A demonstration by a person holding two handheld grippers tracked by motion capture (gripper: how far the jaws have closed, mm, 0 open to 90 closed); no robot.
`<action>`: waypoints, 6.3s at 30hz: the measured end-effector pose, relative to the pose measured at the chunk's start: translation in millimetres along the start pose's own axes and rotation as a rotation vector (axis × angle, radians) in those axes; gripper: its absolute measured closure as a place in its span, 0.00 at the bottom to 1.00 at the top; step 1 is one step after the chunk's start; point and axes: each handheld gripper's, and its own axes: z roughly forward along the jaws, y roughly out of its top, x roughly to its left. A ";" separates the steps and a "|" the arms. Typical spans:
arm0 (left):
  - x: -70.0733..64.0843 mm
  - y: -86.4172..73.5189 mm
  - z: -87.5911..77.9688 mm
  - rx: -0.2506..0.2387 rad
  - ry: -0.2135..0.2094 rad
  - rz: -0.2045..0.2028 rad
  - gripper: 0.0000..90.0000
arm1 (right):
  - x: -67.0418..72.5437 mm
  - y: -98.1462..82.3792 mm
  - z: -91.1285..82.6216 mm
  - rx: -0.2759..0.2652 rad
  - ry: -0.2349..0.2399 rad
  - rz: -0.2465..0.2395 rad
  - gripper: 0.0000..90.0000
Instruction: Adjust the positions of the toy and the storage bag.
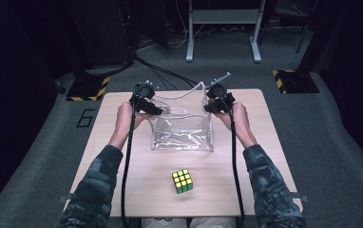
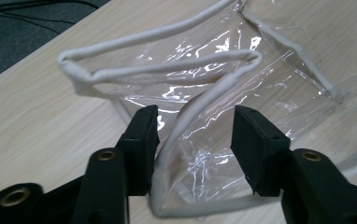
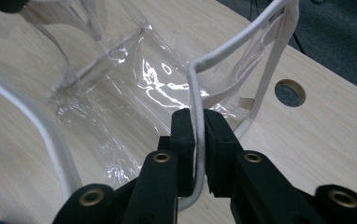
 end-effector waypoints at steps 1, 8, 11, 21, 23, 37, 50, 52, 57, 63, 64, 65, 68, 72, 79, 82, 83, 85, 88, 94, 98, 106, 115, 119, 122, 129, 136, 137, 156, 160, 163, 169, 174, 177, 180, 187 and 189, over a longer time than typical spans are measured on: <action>-1.1 2.3 2.1 0.004 -0.004 0.006 0.53 | 0.5 0.9 0.2 0.003 0.004 0.002 0.90; -7.2 15.7 15.6 0.046 -0.006 0.031 0.51 | 6.5 11.9 4.3 0.018 0.004 -0.013 0.73; -8.4 16.7 21.8 0.071 0.006 0.040 0.58 | 10.6 19.0 9.5 0.020 0.003 -0.005 0.65; -3.6 9.3 11.7 0.029 0.034 0.036 0.95 | 16.7 20.0 12.1 0.009 -0.051 -0.044 0.97; -0.3 7.0 9.2 0.017 0.043 0.023 0.95 | 13.1 17.0 8.3 0.007 -0.061 -0.023 0.98; 26.0 -9.8 -6.3 -0.017 0.050 -0.110 0.96 | -14.6 -9.5 -11.2 -0.011 -0.123 0.027 0.98; 21.7 -7.7 -13.4 -0.016 0.086 -0.078 0.96 | -19.8 -15.6 -21.7 -0.014 -0.191 0.038 0.98; 18.6 -5.8 -14.9 -0.014 0.088 -0.066 0.96 | -19.6 -13.5 -25.8 -0.015 -0.202 0.025 0.98; 15.5 -4.3 -14.2 0.000 0.092 -0.052 0.96 | -21.8 -11.9 -31.1 -0.009 -0.223 0.024 0.98; 14.6 -6.6 -10.8 0.010 0.085 -0.044 0.96 | -26.6 -18.2 -26.6 0.014 -0.222 0.048 0.98; 14.4 -6.6 -10.6 0.009 0.085 -0.044 0.95 | -27.3 -18.9 -25.7 0.003 -0.224 0.054 0.98; 13.8 -6.5 -10.1 0.009 0.087 -0.040 0.95 | -27.3 -19.6 -25.9 0.006 -0.224 0.067 0.98; 12.4 -6.8 -8.9 0.015 0.091 -0.033 0.95 | -29.4 -21.4 -23.2 0.012 -0.217 0.068 0.98; 13.2 -8.1 -6.1 0.019 0.072 -0.039 0.95 | -30.8 -23.2 -19.6 0.001 -0.189 0.082 0.98; 14.6 -10.1 -1.7 0.007 0.030 -0.061 0.95 | -26.8 -21.4 -16.0 -0.004 -0.156 0.066 0.97; 13.6 -9.8 -1.4 0.005 0.033 -0.062 0.94 | -26.9 -21.0 -16.1 0.002 -0.151 0.047 0.97; 13.7 -9.9 -1.4 0.006 0.029 -0.063 0.94 | -26.9 -21.1 -16.0 -0.001 -0.145 0.049 0.97; 14.2 -10.0 -1.3 0.006 0.030 -0.063 0.93 | -26.1 -21.2 -15.6 -0.004 -0.142 0.070 0.96; 14.3 -10.0 -1.1 0.003 0.032 -0.066 0.89 | -25.8 -21.4 -15.2 -0.011 -0.134 0.080 0.95; 14.8 -10.0 -0.7 0.002 0.029 -0.066 0.82 | -25.5 -21.1 -15.0 -0.028 -0.123 0.077 0.91; 15.4 -10.2 -0.4 0.006 0.031 -0.074 0.73 | -25.6 -20.8 -16.1 -0.028 -0.111 0.087 0.86; 15.9 -10.5 -4.1 -0.009 0.048 -0.098 0.42 | -24.6 -18.4 -22.8 -0.046 -0.087 0.093 0.68; 17.8 -14.0 -16.7 -0.058 0.048 -0.111 0.23 | -22.3 -18.4 -29.5 -0.067 -0.039 0.110 0.36; 19.1 -15.8 -23.1 -0.080 0.033 -0.123 0.19 | -18.9 -17.6 -36.1 -0.085 -0.030 0.109 0.27; 18.3 -17.9 -29.5 -0.101 0.032 -0.130 0.17 | -16.7 -17.9 -41.5 -0.092 -0.018 0.108 0.22; 19.9 -27.1 -43.7 -0.134 0.018 -0.126 0.13 | -13.1 -24.8 -53.8 -0.113 -0.003 0.118 0.16; 19.5 -44.2 -54.3 -0.154 0.005 -0.144 0.09 | -8.2 -39.7 -63.0 -0.136 0.006 0.091 0.10; 19.0 -46.9 -55.5 -0.156 0.007 -0.141 0.09 | -6.9 -42.9 -64.7 -0.135 0.009 0.088 0.09; 9.2 -108.9 -53.2 -0.168 0.009 -0.117 0.06 | 13.2 -99.7 -59.3 -0.166 0.016 0.064 0.07; 4.9 -125.1 -44.4 -0.163 0.011 -0.122 0.05 | 19.8 -112.6 -54.4 -0.169 0.017 0.051 0.07; 2.2 -137.1 -38.1 -0.157 0.013 -0.120 0.05 | 27.4 -123.3 -51.4 -0.179 0.009 0.038 0.07; -3.8 -165.2 -26.6 -0.150 0.019 -0.125 0.03 | 37.1 -147.2 -40.7 -0.194 0.009 0.045 0.06; -4.6 -194.0 -15.5 -0.160 0.008 -0.157 0.02 | 41.3 -166.3 -28.2 -0.199 0.007 0.064 0.06; -5.3 -208.9 -6.3 -0.157 -0.003 -0.178 0.00 | 44.2 -178.1 -18.7 -0.195 0.004 0.073 0.05; -7.6 -223.1 1.9 -0.167 0.006 -0.198 0.00 | 47.4 -189.5 -10.3 -0.195 0.001 0.084 0.05; -14.4 -250.4 20.9 -0.181 0.028 -0.222 0.00 | 55.2 -213.8 8.8 -0.183 -0.017 0.097 0.04; -17.3 -255.5 25.5 -0.178 0.041 -0.225 0.00 | 56.6 -218.4 13.7 -0.172 -0.020 0.100 0.04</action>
